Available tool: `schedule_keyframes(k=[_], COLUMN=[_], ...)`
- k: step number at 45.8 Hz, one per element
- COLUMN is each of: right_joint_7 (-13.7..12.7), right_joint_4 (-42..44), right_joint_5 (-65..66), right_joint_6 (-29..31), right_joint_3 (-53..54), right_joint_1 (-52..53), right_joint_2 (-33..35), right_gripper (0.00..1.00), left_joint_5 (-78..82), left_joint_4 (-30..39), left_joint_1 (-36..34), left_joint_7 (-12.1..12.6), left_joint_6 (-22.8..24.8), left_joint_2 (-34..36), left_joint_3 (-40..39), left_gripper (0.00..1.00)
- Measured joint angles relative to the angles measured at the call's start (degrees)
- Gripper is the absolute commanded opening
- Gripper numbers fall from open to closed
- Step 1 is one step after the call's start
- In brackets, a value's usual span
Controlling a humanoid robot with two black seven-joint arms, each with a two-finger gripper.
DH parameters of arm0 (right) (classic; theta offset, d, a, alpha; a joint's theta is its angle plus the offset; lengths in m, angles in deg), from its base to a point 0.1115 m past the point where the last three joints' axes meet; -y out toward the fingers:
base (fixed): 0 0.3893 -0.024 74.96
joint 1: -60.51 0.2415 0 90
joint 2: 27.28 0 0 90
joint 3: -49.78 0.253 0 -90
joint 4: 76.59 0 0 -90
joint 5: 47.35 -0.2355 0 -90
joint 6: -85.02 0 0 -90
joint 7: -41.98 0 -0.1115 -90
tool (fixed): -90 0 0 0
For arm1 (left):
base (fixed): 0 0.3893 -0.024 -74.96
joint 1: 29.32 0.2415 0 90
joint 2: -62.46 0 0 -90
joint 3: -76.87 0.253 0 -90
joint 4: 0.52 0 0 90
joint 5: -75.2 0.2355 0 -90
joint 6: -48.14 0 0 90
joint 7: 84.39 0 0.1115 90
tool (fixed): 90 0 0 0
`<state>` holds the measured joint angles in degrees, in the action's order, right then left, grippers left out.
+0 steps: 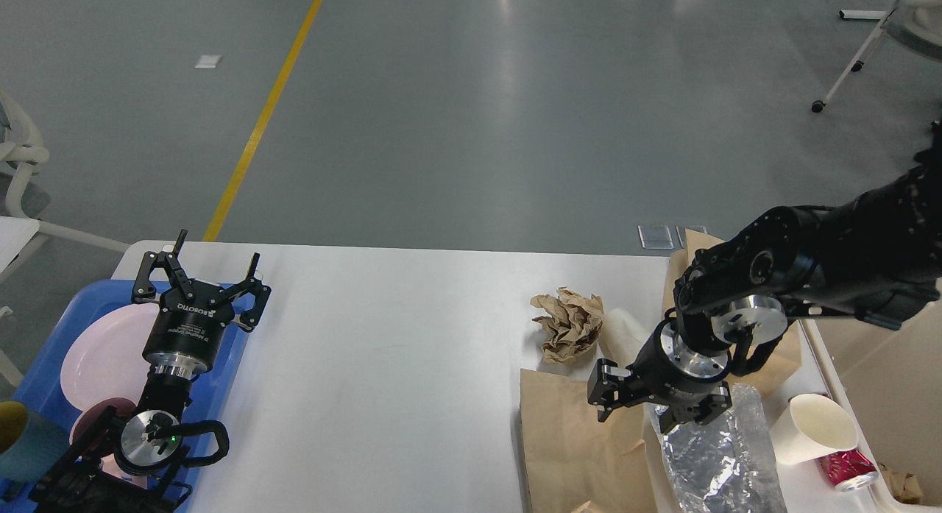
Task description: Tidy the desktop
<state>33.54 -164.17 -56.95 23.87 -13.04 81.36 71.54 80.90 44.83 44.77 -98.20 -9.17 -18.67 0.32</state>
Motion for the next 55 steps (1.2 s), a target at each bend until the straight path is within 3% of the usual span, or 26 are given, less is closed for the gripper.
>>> schedule_keyframes(k=[14, 23, 41, 55], right_joint_7=[-0.01, 0.0, 0.2, 0.22], right_joint_4=[-3.81, -4.7, -5.18, -4.81], right_joint_5=[-1.81, -4.56, -5.46, -5.23], right_joint_6=[19.34, 24.8, 22.24, 3.91], right_joint_3=[-4.54, -9.89, -9.92, -3.97], right_joint_1=[25.5, 35.0, 33.78, 12.49], right_joint_2=[5.79, 5.99, 5.91, 3.48], right_gripper=[1.0, 1.0, 0.94, 0.95], left_joint_5=[0.01, 0.01, 0.01, 0.01], left_joint_4=[0.0, 0.0, 0.0, 0.0], left_joint_1=[0.0, 0.0, 0.0, 0.0], left_joint_7=[-0.04, -0.07, -0.07, -0.07], left_joint_6=[0.0, 0.0, 0.0, 0.0], left_joint_2=[0.0, 0.0, 0.0, 0.0], left_joint_3=[0.0, 0.03, 0.02, 0.01], left_gripper=[0.96, 0.96, 0.96, 0.96])
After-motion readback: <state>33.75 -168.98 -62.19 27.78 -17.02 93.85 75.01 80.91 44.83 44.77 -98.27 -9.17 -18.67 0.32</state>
